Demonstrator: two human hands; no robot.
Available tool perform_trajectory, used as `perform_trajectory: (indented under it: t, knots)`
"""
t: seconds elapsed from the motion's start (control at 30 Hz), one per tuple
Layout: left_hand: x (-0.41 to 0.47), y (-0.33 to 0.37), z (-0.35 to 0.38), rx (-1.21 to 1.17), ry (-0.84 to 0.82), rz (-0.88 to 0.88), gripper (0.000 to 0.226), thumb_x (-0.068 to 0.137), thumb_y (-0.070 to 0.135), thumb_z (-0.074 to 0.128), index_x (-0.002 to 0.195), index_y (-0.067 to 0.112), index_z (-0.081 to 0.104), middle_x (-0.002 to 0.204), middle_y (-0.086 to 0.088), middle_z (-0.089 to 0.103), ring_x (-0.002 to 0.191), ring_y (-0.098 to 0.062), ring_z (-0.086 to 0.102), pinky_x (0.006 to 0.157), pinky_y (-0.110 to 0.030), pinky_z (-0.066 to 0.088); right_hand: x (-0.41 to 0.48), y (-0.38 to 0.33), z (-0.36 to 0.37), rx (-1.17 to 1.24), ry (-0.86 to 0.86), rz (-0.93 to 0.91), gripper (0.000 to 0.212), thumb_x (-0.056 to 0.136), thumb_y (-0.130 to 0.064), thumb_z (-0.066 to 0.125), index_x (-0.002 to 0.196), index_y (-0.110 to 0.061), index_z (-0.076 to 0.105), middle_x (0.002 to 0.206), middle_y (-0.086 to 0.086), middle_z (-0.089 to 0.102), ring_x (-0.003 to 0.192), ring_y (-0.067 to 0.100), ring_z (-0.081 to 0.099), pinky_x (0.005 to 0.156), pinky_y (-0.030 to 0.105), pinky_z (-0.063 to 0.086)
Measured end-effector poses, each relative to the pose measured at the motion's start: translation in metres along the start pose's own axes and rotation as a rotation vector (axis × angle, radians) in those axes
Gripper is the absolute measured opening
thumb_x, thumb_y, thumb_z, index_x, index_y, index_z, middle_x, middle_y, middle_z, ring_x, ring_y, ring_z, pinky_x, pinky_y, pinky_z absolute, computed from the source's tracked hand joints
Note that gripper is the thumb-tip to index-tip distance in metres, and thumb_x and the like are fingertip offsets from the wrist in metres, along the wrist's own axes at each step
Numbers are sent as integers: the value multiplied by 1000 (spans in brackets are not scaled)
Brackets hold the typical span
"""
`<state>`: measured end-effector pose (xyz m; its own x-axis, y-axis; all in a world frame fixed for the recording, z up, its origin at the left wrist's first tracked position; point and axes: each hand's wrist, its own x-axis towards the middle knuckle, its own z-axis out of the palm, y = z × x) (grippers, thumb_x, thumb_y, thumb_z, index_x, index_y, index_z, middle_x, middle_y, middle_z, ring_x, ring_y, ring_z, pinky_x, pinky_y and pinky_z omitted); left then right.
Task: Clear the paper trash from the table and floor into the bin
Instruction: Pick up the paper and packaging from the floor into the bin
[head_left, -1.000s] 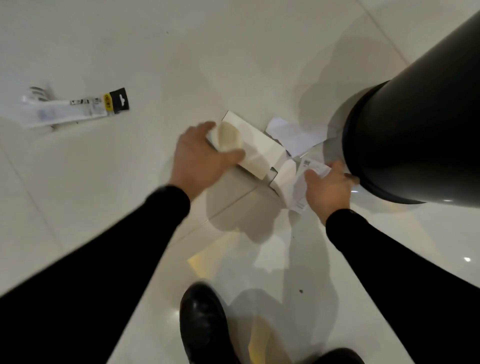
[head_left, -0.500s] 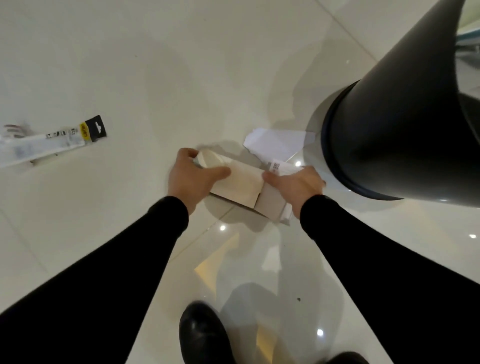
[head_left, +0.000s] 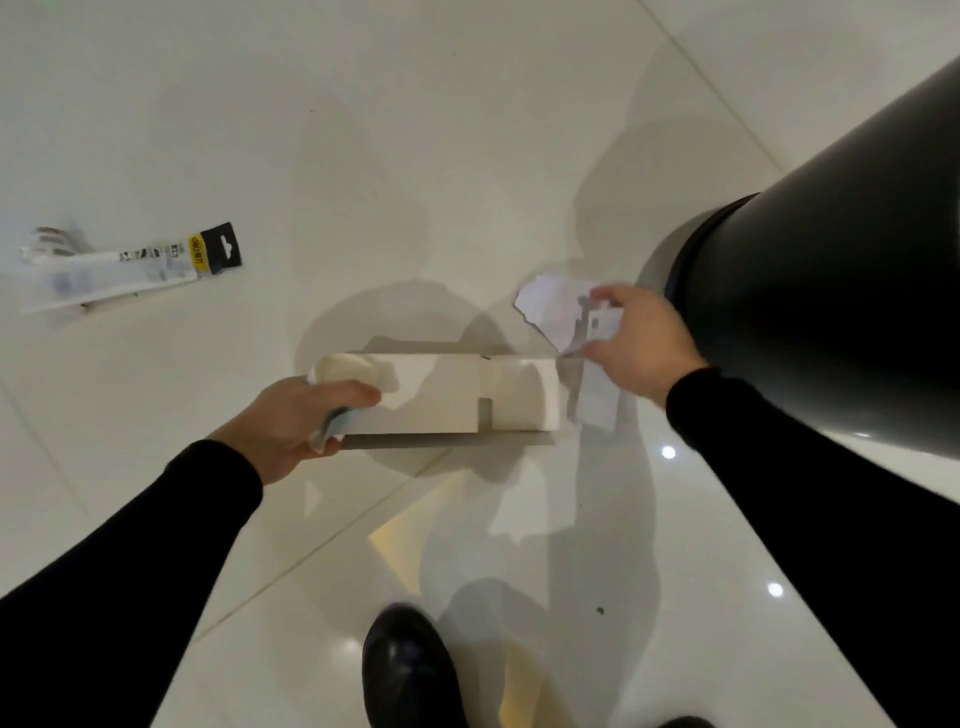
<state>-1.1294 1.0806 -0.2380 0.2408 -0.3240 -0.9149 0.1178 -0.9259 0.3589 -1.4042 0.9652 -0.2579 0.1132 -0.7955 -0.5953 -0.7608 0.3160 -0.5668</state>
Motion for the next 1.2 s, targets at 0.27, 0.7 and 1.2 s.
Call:
perform_trajectory:
  t: [0.27, 0.7, 1.2]
  knots:
    - [-23, -38, -52, 33, 19, 10, 59, 37, 35, 77, 87, 5, 70, 57, 1, 57, 58, -13, 50, 44, -19, 38, 25, -22, 40, -539, -27, -226, 37, 87, -8, 53, 123, -5, 50, 134, 18, 35, 96, 39, 61, 84, 40, 50]
    - [-160, 73, -15, 78, 53, 495, 51, 50, 35, 78, 96, 15, 71, 97, -8, 75, 101, -28, 67, 100, -50, 42, -108, -91, -95, 387, 317, 30, 14, 90, -23, 54, 81, -13, 51, 73, -1, 53, 77, 20, 48, 57, 20, 26]
    - [-273, 197, 228, 640, 332, 1100, 70, 63, 23, 79, 124, 27, 45, 95, 6, 50, 87, -12, 46, 71, -21, 38, -132, -25, -267, 572, 167, 304, 83, 85, -40, 56, 150, -19, 10, 159, 3, 13, 138, 28, 34, 112, 42, 32]
